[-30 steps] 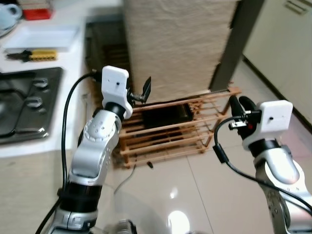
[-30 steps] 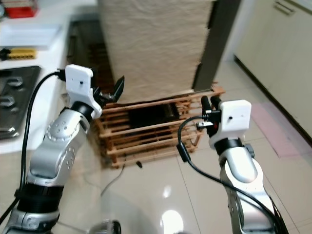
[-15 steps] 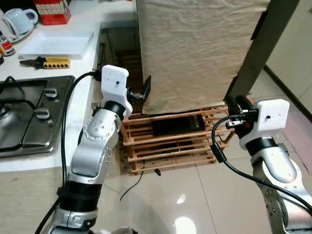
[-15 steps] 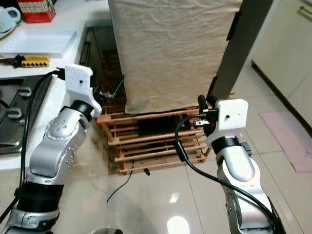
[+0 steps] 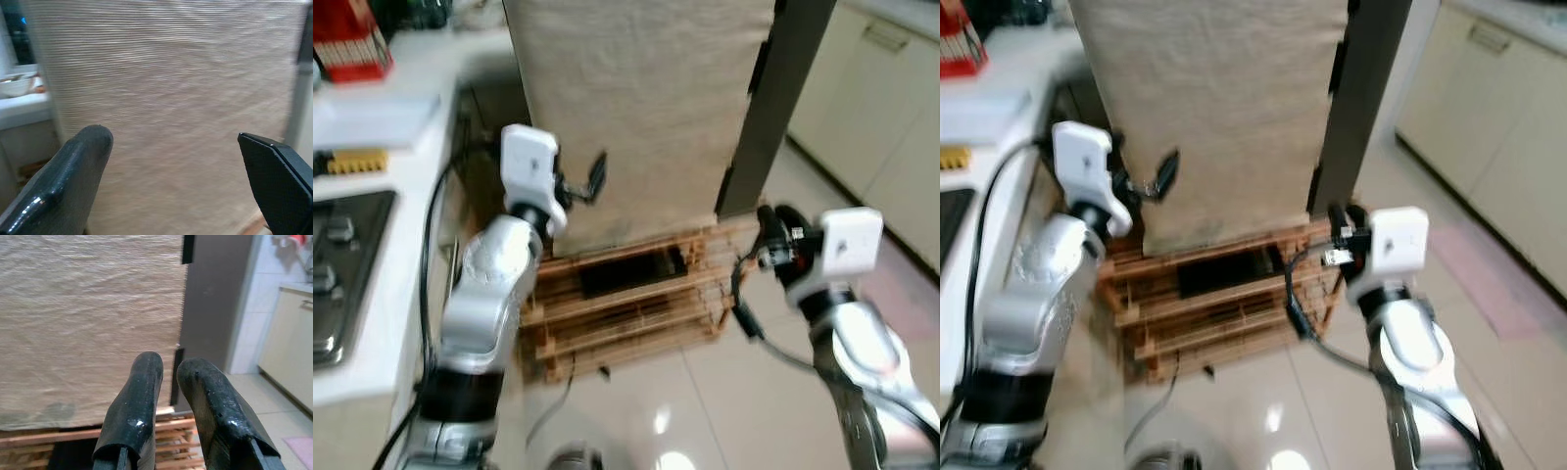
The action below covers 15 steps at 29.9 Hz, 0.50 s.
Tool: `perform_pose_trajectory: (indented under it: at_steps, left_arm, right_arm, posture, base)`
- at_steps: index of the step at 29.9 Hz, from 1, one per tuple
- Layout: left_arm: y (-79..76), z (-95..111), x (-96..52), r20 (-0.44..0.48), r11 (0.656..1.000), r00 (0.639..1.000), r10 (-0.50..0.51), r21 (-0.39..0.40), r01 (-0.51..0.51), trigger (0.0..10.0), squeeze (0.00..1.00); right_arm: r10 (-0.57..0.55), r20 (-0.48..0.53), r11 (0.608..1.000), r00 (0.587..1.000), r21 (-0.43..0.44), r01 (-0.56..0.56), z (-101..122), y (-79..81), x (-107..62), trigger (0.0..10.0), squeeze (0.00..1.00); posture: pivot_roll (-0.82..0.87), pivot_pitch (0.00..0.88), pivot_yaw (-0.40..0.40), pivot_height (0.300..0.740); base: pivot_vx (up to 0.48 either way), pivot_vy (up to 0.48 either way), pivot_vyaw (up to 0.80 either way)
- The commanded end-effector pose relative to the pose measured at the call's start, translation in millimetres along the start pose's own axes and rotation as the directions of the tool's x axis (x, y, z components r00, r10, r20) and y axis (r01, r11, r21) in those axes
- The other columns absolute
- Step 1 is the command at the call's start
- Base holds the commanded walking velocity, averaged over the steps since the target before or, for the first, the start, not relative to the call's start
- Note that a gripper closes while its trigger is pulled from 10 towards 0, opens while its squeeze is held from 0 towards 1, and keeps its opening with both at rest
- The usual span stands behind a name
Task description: Restocking fridge
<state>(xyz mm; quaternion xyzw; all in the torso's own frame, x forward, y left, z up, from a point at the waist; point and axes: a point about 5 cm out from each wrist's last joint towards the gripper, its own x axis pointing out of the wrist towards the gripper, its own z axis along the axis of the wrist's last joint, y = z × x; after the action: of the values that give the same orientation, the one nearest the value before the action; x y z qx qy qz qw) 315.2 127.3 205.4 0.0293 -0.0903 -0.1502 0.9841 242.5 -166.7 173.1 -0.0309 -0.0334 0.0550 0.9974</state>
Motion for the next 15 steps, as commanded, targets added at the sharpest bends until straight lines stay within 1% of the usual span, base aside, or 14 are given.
perform_pose_trajectory:
  at_steps: [1,4,9,10,12,14,15]
  left_arm:
    - [0.1,3.8,2.3,0.012,1.0,1.0,-0.003,0.005,0.003,10.0,0.0]
    - [7.5,3.8,4.7,0.01,1.0,1.0,0.017,0.003,-0.017,10.0,0.0]
    - [12.4,4.7,7.8,0.007,1.0,1.0,0.0,-0.014,0.0,10.0,0.0]
    - [12.7,6.6,8.3,0.014,1.0,1.0,-0.003,-0.026,0.003,10.0,0.0]
    - [12.2,6.8,8.3,0.005,1.0,1.0,-0.005,-0.026,0.005,10.0,0.0]
    - [8.5,8.1,7.9,0.016,0.999,0.999,-0.029,-0.033,0.029,10.0,0.0]
    - [7.2,8.1,7.7,0.017,0.999,0.999,-0.035,-0.019,0.035,10.0,0.0]
  right_arm:
    - [-0.01,0.01,1.0,1.0,-0.002,0.01,1.8,-1.7,-2.4,10.0,0.0]
    - [0.007,0.01,1.0,1.0,-0.006,-0.007,1.1,-2.5,-4.7,10.0,0.0]
    - [0.037,0.003,0.999,0.999,-0.016,-0.036,0.7,-2.6,-5.3,10.0,0.0]
    - [0.041,-0.001,0.999,0.999,-0.025,-0.041,0.9,-3.6,-4.9,10.0,0.0]
    - [0.038,-0.003,0.999,0.999,-0.027,-0.038,0.9,-4.7,-4.6,10.0,0.0]
    - [0.031,-0.003,0.999,1.0,-0.026,-0.031,1.0,-5.9,-4.5,10.0,0.0]
    - [0.031,-0.003,0.999,1.0,-0.026,-0.031,1.0,-5.8,-4.4,10.0,0.0]
  posture:
    - [-0.03,0.022,0.028,0.74]
    - [-0.03,0.012,0.028,0.74]
    - [-0.04,0.004,0.03,0.74]
    - [-0.04,0.004,0.03,0.74]
    - [-0.04,0.002,0.03,0.74]
    - [-0.04,0.002,0.028,0.74]
    - [-0.04,0.002,0.027,0.74]
  base:
    - [0.0,0.0,0.0]
    - [0.0,0.0,0.0]
    - [0.0,0.0,0.0]
    - [0.0,0.0,0.0]
    - [0.0,0.0,0.0]
    - [0.0,0.0,0.0]
    - [0.0,0.0,0.0]
